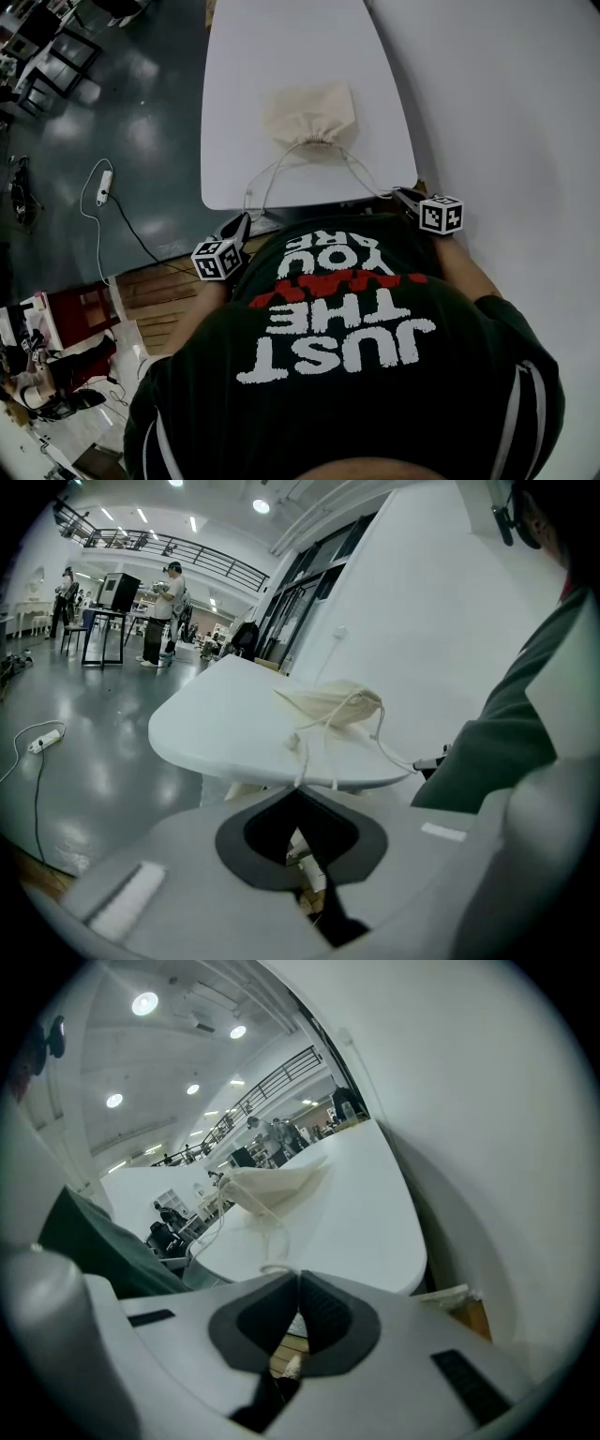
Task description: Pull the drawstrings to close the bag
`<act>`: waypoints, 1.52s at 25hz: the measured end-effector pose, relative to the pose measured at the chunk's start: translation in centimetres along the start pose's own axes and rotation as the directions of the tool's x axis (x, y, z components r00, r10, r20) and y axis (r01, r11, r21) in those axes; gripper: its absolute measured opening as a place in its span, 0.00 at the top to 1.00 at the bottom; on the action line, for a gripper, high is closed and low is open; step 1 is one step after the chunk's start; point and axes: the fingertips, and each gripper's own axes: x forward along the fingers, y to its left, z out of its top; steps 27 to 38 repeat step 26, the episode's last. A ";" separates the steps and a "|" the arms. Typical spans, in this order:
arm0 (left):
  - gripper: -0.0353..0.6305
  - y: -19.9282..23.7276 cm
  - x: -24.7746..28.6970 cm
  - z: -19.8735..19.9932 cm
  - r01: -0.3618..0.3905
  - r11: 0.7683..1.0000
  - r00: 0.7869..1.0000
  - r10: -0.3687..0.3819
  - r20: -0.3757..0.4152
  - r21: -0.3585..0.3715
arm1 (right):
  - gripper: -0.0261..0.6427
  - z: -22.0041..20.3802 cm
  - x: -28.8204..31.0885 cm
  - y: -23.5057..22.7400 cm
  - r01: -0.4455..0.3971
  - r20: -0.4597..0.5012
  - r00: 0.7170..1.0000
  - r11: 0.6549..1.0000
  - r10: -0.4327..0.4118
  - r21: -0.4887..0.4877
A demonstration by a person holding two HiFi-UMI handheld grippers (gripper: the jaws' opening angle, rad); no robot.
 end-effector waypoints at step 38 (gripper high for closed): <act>0.93 1.6 1.9 -1.5 -0.019 0.999 0.999 0.018 -0.029 -0.026 | 0.94 0.6 1.2 -1.1 -0.005 -0.020 1.000 1.000 0.005 0.000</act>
